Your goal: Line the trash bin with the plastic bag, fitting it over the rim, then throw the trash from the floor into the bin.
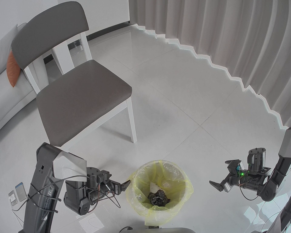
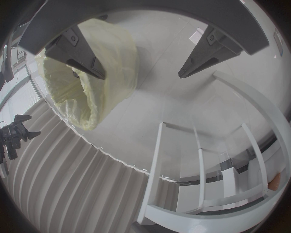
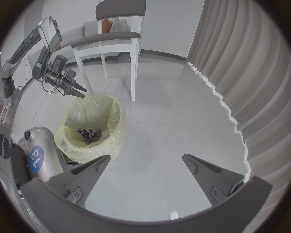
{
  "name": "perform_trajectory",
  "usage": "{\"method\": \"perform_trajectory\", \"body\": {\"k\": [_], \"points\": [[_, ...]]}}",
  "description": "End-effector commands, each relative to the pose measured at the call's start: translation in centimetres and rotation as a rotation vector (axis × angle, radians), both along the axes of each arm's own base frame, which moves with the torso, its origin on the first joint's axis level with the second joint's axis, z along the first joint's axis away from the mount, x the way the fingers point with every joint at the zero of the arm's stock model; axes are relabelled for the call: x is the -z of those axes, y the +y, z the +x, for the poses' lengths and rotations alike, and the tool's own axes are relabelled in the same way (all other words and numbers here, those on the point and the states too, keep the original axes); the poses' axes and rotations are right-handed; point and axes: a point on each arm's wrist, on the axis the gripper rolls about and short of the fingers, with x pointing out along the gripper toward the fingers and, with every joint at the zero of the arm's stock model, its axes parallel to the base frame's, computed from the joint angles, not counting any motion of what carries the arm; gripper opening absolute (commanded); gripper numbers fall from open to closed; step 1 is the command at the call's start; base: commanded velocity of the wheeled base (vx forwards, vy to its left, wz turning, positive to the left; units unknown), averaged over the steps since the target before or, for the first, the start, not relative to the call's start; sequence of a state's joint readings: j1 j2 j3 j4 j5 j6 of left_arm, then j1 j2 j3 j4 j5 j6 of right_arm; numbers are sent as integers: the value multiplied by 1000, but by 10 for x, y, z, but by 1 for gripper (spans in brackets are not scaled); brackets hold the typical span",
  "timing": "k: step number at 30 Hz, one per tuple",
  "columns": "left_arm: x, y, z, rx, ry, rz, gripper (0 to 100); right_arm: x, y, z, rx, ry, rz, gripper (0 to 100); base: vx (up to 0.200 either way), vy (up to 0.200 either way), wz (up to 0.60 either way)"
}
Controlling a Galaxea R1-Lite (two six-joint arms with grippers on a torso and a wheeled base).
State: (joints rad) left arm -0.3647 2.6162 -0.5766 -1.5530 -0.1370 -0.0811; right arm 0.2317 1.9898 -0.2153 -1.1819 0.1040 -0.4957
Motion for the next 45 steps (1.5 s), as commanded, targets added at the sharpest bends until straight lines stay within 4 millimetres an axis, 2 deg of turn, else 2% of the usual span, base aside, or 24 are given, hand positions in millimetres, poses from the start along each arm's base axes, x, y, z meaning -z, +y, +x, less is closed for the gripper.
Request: {"method": "perform_trajectory", "body": {"k": [1,8,9,10,11,19,23,27,28,33,34,42,43,45], "points": [[-5,14,1,-40,-8,-3,100,-4,-1,0,7,-15,8,100,0,0,0],[-48,35,-2,-94,-73,-33,100,-25,-3,-6,28,-90,53,100,0,0,0],[-48,35,-2,-94,-73,-33,100,-25,-3,-6,28,-90,53,100,0,0,0],[-62,38,-7,-97,-90,-43,100,-33,-4,-10,43,-114,74,100,0,0,0],[-67,39,-11,-95,-94,-44,100,-36,-4,-12,51,-125,84,100,0,0,0],[-147,51,-64,-55,-231,-103,100,-91,-7,-40,184,-321,264,100,0,0,0],[-167,57,-87,-53,-280,-111,100,-105,-10,-49,256,-377,348,100,0,0,0],[-187,66,-119,-55,-337,-124,100,-118,-17,-71,316,-420,487,100,0,0,0],[-191,69,-131,-56,-349,-127,100,-119,-20,-83,317,-434,505,100,0,0,0],[-216,80,-159,-82,-420,-136,100,-115,-30,-122,316,-462,517,100,0,0,0],[-223,84,-171,-83,-429,-138,100,-116,-34,-132,320,-472,519,100,0,0,0],[-249,98,-225,-96,-475,-167,100,-112,-54,-180,426,-525,512,100,0,0,0],[-250,98,-226,-96,-479,-169,100,-112,-54,-181,424,-526,513,100,0,0,0],[-261,104,-248,-105,-489,-193,100,-107,-57,-198,438,-550,515,100,0,0,0]]}}
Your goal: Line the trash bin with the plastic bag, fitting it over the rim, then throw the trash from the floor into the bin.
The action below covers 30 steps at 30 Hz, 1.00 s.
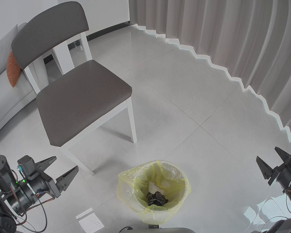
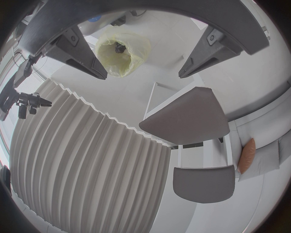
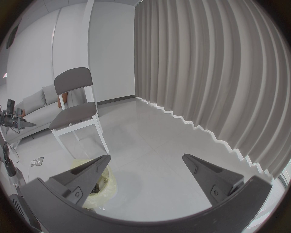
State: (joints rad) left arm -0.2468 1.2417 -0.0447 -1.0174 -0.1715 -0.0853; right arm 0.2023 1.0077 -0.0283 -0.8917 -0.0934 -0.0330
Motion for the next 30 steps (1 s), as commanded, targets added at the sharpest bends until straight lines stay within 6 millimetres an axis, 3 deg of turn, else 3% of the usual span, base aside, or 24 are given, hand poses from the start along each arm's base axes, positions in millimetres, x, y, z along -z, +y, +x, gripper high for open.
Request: {"method": "perform_trajectory", "body": {"k": [1,4,10,15,19,30], "points": [[-46,19,-73,-20,-204,-89,100,7,-17,-65,106,-135,34,100,0,0,0],[-51,28,-109,-23,-209,-114,100,20,-20,-92,138,-163,34,100,0,0,0],[-40,36,-147,-77,-250,-116,100,40,-20,-131,148,-173,92,100,0,0,0],[-30,38,-164,-100,-275,-118,100,30,-20,-138,166,-170,213,100,0,0,0],[-22,38,-171,-118,-289,-116,100,29,-20,-138,156,-176,205,100,0,0,0],[-10,36,-170,-218,-271,-94,100,55,-20,-125,169,-155,128,100,0,0,0]]}}
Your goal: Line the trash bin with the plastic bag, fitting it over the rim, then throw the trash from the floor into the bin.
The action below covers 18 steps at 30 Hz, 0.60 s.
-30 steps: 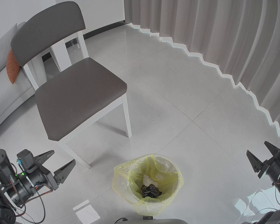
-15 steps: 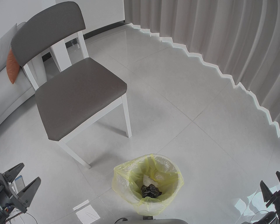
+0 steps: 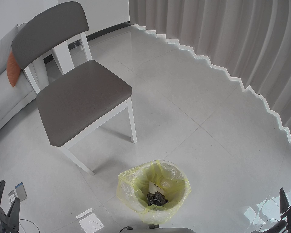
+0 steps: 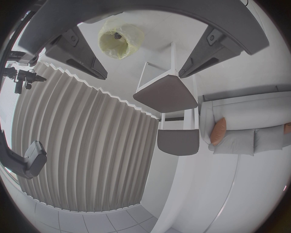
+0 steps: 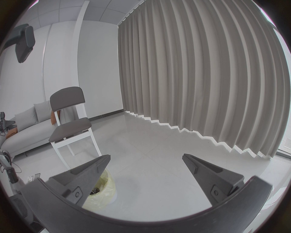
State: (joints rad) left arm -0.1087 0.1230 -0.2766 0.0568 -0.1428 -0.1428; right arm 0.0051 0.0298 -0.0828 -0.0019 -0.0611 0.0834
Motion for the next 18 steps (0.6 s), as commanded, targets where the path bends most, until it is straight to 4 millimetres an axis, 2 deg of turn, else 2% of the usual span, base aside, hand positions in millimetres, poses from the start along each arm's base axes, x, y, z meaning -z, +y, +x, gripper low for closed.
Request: {"method": "perform_trajectory", "body": {"k": [1,6,12,18], "points": [[9,-3,-4,-66,-17,4,100,16,0,4,3,-10,-11,100,0,0,0],[24,-5,-8,-56,-28,-2,100,16,0,4,-10,-22,-21,100,0,0,0],[65,-2,9,-195,79,74,100,15,0,4,-11,-22,-69,100,0,0,0],[65,0,10,-299,68,82,100,15,0,4,-11,-23,-69,100,0,0,0]]}}
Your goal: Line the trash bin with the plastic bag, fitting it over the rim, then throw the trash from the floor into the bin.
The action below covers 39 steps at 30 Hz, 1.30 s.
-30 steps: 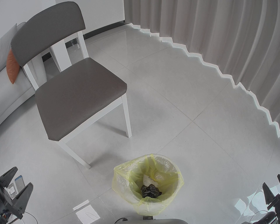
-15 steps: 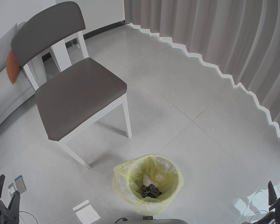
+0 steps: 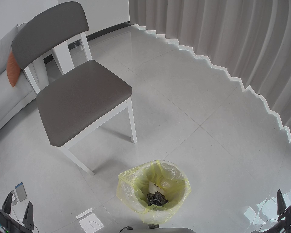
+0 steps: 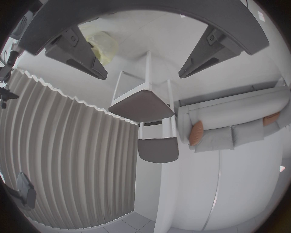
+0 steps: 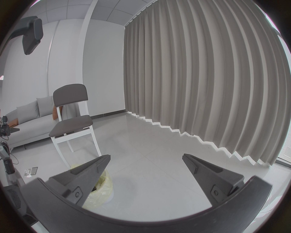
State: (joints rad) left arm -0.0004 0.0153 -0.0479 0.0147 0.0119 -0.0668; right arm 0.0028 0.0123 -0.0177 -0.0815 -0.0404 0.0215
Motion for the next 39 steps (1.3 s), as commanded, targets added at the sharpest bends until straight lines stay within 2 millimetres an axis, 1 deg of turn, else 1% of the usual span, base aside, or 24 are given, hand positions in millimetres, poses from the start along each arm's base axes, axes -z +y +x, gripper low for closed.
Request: {"method": "perform_trajectory", "body": {"k": [1,7,9,13,15,22,30,33,37,39], "points": [[5,1,0,-35,4,13,100,5,0,1,5,7,-10,100,0,0,0],[5,1,0,-28,18,5,100,5,0,1,15,9,-48,100,0,0,0],[10,1,2,-18,44,26,100,5,0,1,24,9,-40,100,0,0,0],[12,0,2,-15,39,68,100,5,-1,1,37,10,-43,100,0,0,0],[11,0,2,8,38,68,100,5,-1,1,26,10,-50,100,0,0,0],[12,0,2,4,37,36,100,5,1,1,-29,10,-52,100,0,0,0],[12,0,2,4,37,53,100,5,1,1,-32,13,-49,100,0,0,0],[12,0,2,4,35,53,100,5,0,1,3,12,-52,100,0,0,0],[12,0,2,4,35,47,100,6,-3,0,143,23,-53,100,0,0,0],[12,0,2,2,35,47,100,6,-3,0,142,22,-43,100,0,0,0]]}}
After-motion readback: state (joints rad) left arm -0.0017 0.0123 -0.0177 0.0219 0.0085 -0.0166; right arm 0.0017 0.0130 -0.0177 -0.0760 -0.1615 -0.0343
